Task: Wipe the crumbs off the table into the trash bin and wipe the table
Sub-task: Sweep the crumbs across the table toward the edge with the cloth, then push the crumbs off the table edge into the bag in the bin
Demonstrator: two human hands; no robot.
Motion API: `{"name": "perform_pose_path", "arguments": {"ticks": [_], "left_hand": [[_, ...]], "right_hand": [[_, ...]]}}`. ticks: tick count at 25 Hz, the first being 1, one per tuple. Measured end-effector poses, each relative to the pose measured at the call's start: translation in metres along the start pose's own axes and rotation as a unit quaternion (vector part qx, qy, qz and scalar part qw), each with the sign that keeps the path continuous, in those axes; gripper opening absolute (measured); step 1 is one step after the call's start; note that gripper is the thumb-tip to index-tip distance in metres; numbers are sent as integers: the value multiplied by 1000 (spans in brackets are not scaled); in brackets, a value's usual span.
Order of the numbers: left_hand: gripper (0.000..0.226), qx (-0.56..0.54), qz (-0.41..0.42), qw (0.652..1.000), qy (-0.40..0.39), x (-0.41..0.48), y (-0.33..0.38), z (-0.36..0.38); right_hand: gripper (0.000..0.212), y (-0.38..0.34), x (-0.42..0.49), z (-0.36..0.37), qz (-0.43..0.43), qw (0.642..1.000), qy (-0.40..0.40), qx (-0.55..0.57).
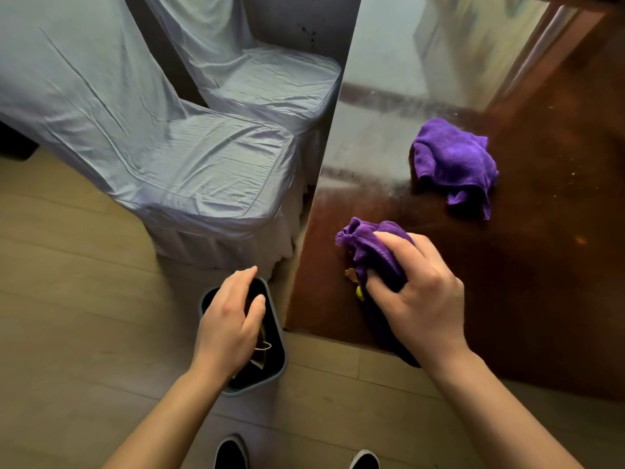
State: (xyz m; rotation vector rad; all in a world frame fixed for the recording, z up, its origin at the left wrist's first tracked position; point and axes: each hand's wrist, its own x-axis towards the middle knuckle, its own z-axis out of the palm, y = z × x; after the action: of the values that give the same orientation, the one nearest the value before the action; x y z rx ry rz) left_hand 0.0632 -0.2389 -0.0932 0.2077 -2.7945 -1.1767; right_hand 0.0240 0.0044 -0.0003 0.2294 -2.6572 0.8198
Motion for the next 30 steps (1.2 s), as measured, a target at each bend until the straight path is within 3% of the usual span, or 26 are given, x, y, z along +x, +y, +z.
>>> {"name": "perform_pose_path", "arguments": {"ticks": [8,13,17,21,28,30], "left_hand": [[47,96,-44,994,-39,-19,-55,21],[46,104,-78,989,-66,-38,-86,20],[45,92,-191,971,-109,-55,-125,23],[48,105,-270,944,-158,-76,-172,36],[47,190,-229,936,-190,-61,-211,67],[46,184,-265,927,-191,-54,-223,86]], "right_hand": [[44,-5,8,16,-6,1000,18,-19],[42,7,18,3,30,996,30,75],[46,8,9,-9,79,997,25,7],[43,-19,0,11,29,999,15,-33],[40,-42,6,37,-45,997,9,-54],[38,-44,6,47,-56,995,18,-78]]}}
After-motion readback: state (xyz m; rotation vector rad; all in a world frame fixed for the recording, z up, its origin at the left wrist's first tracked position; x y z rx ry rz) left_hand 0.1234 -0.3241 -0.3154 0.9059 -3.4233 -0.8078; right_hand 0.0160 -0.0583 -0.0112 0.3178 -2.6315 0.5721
